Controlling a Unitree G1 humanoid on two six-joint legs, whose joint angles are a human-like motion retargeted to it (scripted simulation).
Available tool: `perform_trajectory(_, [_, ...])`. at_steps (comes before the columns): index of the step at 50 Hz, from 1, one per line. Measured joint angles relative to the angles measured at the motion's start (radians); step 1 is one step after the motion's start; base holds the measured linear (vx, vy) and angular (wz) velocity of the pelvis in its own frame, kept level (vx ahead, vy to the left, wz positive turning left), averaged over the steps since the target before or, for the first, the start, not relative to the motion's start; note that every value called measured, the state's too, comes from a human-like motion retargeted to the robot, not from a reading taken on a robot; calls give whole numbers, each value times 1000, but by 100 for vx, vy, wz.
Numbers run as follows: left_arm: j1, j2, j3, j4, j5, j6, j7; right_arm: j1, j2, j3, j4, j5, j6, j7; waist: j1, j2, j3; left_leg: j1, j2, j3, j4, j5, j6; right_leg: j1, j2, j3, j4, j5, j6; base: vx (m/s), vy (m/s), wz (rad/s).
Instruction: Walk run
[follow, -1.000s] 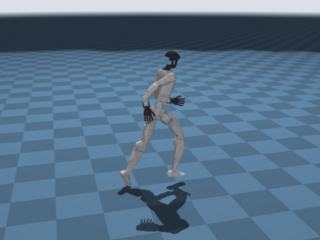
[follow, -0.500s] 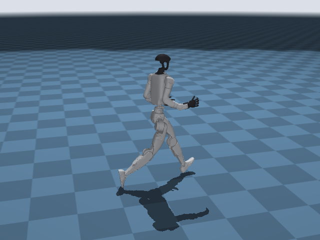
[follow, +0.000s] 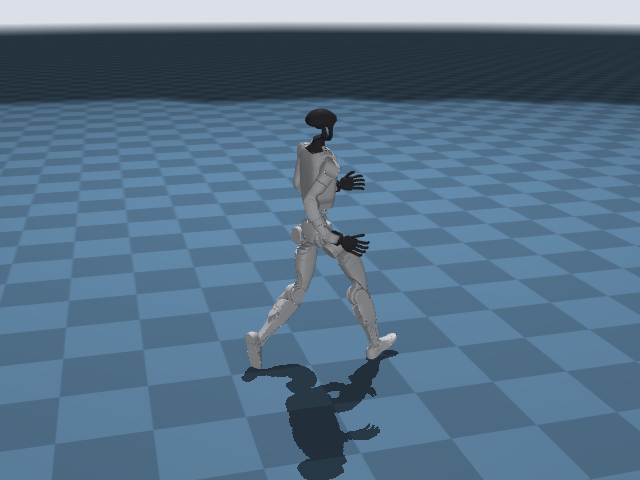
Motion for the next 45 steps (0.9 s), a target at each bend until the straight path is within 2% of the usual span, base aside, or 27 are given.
perform_trajectory(1, [0, 19, 18, -12, 1, -3, -18, -30, 3, 42, -5, 20, 10, -1, 27, -17, -17, -38, -11, 28, 98, -48, 0, -26, 11, -70, 103, 107, -97, 192, -92, -43])
perform_trajectory(2, [12, 31, 35, -17, 8, -8, -44, -55, 10, 91, -2, 46, 24, -2, 52, -26, -35, -74, 2, 62, 203, -112, 17, -39, 56, -72, 211, 150, -161, 254, -131, -72])
perform_trajectory(3, [49, 31, 52, -7, 27, -19, -85, -70, 23, 151, 17, 86, 45, -1, 72, -20, -55, -103, 64, 108, 323, -206, 69, -26, 172, 62, 331, 66, -155, 279, -136, 3])
perform_trajectory(4, [69, 15, 65, 19, 41, -25, -126, -120, 41, 131, 57, 136, 95, 69, 82, -3, -68, -179, 103, 73, 436, -303, 107, -4, 162, -27, 404, 20, -163, 259, -118, 91])
perform_trajectory(5, [81, -8, 77, 53, 52, -28, -167, -188, 62, 70, 107, 190, 159, 173, 87, 19, -78, -279, 130, -4, 547, -402, 137, 23, 91, -229, 453, -6, -177, 164, -64, 27])
perform_trajectory(7, [82, -71, 69, 92, 49, -16, -149, -292, 62, 138, 112, 271, 191, 219, 187, -28, -116, -432, 91, 95, 495, -523, 222, 98, 194, -95, 436, -51, -213, 139, -43, -113])
perform_trajectory(10, [127, -106, 25, 94, 74, -41, -95, -370, 48, 253, 55, 341, 152, 207, 256, -27, -105, -626, 65, 100, 289, -620, 290, 202, 292, -29, 376, 8, -190, 154, -40, -49])
perform_trajectory(13, [168, -141, 35, 113, 110, -27, -68, -401, 20, 330, -10, 303, 145, 235, 341, -57, -97, -703, -1, 91, -111, -636, 340, 387, 281, -137, 196, 232, -140, 159, -49, -46])
perform_trajectory(15, [179, -144, 43, 122, 132, -22, -58, -411, -2, 378, -56, 267, 147, 259, 408, -87, -91, -709, 0, 158, -377, -637, 381, 504, 310, -118, 110, 405, -57, 150, -50, -100])
perform_trajectory(16, [181, -141, 47, 122, 140, -20, -50, -412, -14, 400, -85, 250, 144, 262, 425, -96, -83, -702, 4, 197, -470, -657, 379, 544, 313, -109, 102, 476, 13, 138, -42, -52])
perform_trajectory(18, [179, -133, 50, 116, 152, -12, -34, -409, -39, 438, -149, 215, 136, 255, 444, -100, -65, -679, 15, 270, -593, -699, 329, 611, 320, -118, 132, 582, 148, 165, -38, 4])
perform_trajectory(20, [175, -118, 50, 99, 152, -3, -27, -400, -60, 469, -218, 181, 129, 242, 448, -89, -43, -647, 42, 347, -608, -721, 291, 625, 343, -136, 301, 596, 227, 138, -45, 19])
perform_trajectory(22, [161, -86, 58, 73, 129, 17, -30, -390, -68, 509, -287, 159, 134, 234, 437, -88, -41, -663, 85, 328, -497, -607, 452, 601, 413, -119, 468, 596, 223, 153, -99, 28])
perform_trajectory(23, [156, -66, 72, 59, 110, 31, -37, -385, -67, 539, -322, 156, 144, 232, 392, -90, -68, -682, 122, 305, -403, -590, 506, 582, 459, -135, 481, 596, 206, 188, -92, 65])
perform_trajectory(24, [165, -50, 55, 54, 90, 29, -45, -368, -56, 553, -339, 154, 147, 241, 387, -79, -86, -716, 59, 131, -305, -601, 524, 548, 505, -146, 546, 550, 181, 192, -21, 59])
perform_trajectory(25, [182, -35, 24, 54, 69, 20, -55, -344, -41, 560, -347, 152, 147, 254, 401, -61, -99, -758, -53, -119, -204, -626, 524, 508, 552, -155, 636, 481, 151, 172, 41, 12])
perform_trajectory(27, [131, -55, 143, 125, 20, 60, -172, -345, -31, 533, -288, 191, 180, 327, 367, -66, -105, -766, 71, 146, -56, -689, 524, 374, 435, -95, 885, 264, 106, 148, 23, 2])
perform_trajectory(28, [117, -71, 125, 142, 27, 63, -166, -351, -21, 557, -266, 220, 204, 317, 358, -45, -114, -708, 92, 189, -67, -732, 524, 310, 418, -85, 907, 205, 57, 111, 4, 29])
perform_trajectory(30, [110, -90, 49, 149, 42, 34, -118, -341, -25, 583, -259, 278, 211, 295, 379, -9, -125, -620, 68, 142, -132, -751, 487, 230, 371, -68, 829, 112, -23, 72, 1, 72])
perform_trajectory(32, [114, -110, -7, 165, 60, 5, -74, -307, -24, 560, -263, 300, 185, 281, 329, 8, -104, -569, 39, 94, -192, -682, 452, 151, 247, -130, 724, 51, -56, 74, -17, 188])
perform_trajectory(33, [112, -116, -23, 177, 59, 8, -64, -290, -22, 543, -262, 294, 174, 267, 303, 13, -98, -544, 48, 85, -221, -644, 424, 127, 199, -145, 642, 33, -54, 83, -30, 209])
perform_trajectory(36, [99, -118, -79, 208, 31, 26, -68, -251, -15, 521, -260, 218, 119, 143, 246, -6, -77, -455, 17, 66, -311, -557, 378, 97, 123, -76, 319, 75, -7, 69, -34, 211])
perform_trajectory(40, [64, -62, -162, 231, -2, 34, -107, -217, -17, 542, -284, 42, 13, -108, 171, -55, -23, -347, -49, -23, -334, -512, 365, 162, 58, 330, -28, 277, 186, 67, -46, 244])
perform_trajectory(42, [31, -13, -199, 226, 7, 29, -124, -212, -41, 570, -309, -51, -15, -185, 153, -58, 0, -332, -51, -91, -264, -532, 367, 207, 38, 442, -66, 358, 170, 46, -58, 244])
perform_trajectory(43, [4, 14, -220, 224, 13, 28, -135, -216, -53, 582, -322, -101, -20, -220, 131, -52, 20, -330, -35, -155, -183, -574, 355, 240, 65, 410, -56, 344, 214, 51, -77, 303])
perform_trajectory(45, [-49, 48, -239, 214, 26, 27, -175, -234, -87, 627, -348, -186, -31, -268, 77, -37, 23, -390, -72, -233, -50, -606, 372, 221, 48, 335, 30, 143, 214, 40, -50, 300])
